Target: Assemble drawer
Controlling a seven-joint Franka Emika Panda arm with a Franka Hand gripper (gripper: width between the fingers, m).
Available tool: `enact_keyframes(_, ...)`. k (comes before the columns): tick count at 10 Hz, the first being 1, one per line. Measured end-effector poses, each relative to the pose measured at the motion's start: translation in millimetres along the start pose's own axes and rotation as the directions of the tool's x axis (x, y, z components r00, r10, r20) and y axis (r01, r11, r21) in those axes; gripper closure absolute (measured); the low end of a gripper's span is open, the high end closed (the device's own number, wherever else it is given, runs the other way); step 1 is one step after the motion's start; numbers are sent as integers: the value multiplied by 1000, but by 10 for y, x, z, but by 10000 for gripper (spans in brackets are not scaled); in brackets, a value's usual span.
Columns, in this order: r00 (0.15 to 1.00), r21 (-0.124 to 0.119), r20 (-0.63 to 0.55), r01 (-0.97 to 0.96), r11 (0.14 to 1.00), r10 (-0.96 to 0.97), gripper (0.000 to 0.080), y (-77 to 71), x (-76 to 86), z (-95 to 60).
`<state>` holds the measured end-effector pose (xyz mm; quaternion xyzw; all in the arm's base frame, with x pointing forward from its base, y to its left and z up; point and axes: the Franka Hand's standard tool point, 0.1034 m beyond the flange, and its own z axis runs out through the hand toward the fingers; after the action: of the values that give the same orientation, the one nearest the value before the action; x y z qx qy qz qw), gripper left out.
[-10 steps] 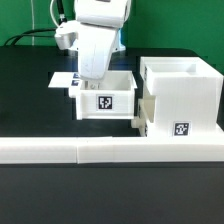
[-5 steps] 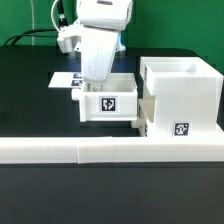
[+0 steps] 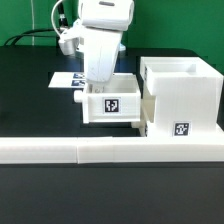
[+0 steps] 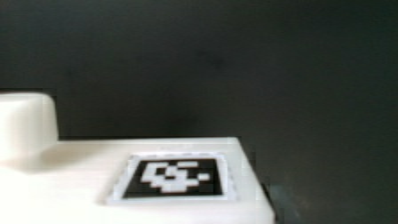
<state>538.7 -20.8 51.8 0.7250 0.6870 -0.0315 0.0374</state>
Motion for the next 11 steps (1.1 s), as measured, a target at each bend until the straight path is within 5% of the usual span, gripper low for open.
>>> enact_keyframes(11, 1000, -10, -4, 16, 1000, -16, 755, 110, 133, -30)
